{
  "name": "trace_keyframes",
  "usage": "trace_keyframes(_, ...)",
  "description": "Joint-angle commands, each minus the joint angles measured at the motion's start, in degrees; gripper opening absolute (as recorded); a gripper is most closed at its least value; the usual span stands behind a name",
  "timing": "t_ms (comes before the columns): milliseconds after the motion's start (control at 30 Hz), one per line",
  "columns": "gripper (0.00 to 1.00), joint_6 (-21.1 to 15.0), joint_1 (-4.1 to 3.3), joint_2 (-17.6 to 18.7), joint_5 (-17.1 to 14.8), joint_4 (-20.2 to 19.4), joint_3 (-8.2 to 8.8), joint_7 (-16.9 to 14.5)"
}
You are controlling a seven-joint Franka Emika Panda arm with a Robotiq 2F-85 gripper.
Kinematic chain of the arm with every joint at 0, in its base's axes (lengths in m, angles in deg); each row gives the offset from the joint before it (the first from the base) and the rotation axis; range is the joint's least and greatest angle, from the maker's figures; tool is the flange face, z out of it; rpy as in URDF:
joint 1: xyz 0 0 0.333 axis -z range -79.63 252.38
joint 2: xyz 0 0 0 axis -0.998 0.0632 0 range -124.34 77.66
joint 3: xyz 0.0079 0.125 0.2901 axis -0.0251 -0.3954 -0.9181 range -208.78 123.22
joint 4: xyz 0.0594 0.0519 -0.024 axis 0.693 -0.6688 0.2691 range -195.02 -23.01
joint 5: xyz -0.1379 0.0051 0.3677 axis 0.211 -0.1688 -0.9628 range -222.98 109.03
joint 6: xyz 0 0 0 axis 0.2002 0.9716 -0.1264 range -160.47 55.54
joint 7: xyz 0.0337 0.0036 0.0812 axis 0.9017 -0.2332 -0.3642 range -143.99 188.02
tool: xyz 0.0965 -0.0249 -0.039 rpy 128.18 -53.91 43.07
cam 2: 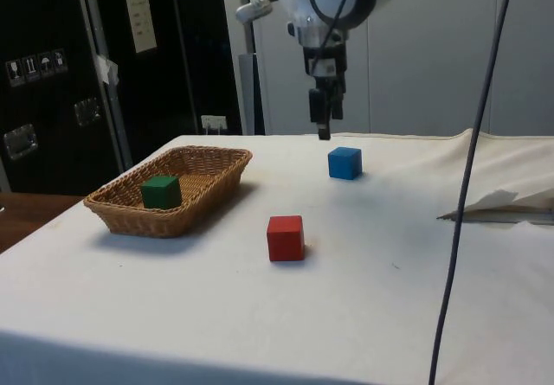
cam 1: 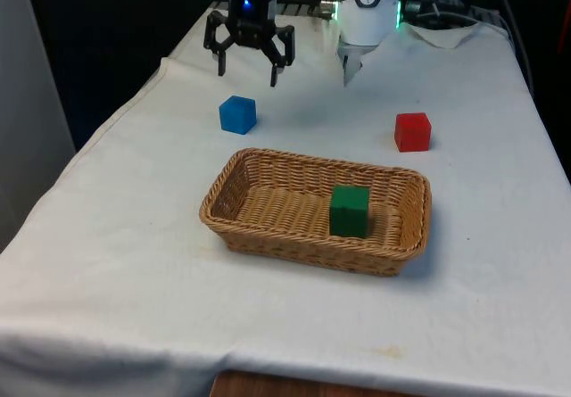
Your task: Pick up exactly two blocks and place them into the basket.
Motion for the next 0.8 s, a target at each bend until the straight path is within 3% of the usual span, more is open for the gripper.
trace_keyframes(0, 1.00, -1.32, 0.17, -0.63, -0.69, -1.32, -0.23, -0.69)
trace_keyframes(100, 1.00, -2.46, 0.40, -0.97, -1.32, -2.81, -0.17, -1.09)
trace_keyframes(133, 1.00, -2.23, 0.11, -0.11, -0.57, -2.23, 0.06, -0.17)
trace_keyframes(200, 1.00, -3.32, 0.52, -1.20, -2.35, -4.13, -0.23, -1.66)
trace_keyframes(367, 1.00, -5.33, 0.86, 0.17, -5.27, -5.33, -0.57, -3.72)
trace_keyframes(400, 1.00, -4.41, 0.23, 0.23, -3.61, -4.93, 0.06, -2.23)
trace_keyframes(433, 1.00, -5.67, 0.97, 0.63, -5.67, -5.33, -0.63, -4.07)
trace_keyframes(633, 1.00, -6.93, 1.66, 4.13, -8.42, -3.50, -0.17, -7.05)
trace_keyframes(667, 1.00, -6.42, 0.69, 4.47, -7.10, -3.32, 0.80, -5.67)
trace_keyframes(700, 1.00, -7.28, 1.83, 5.44, -9.63, -2.69, -0.06, -8.14)
trace_keyframes(767, 1.00, -7.73, 2.06, 6.93, -10.94, -1.95, 0.00, -9.34)
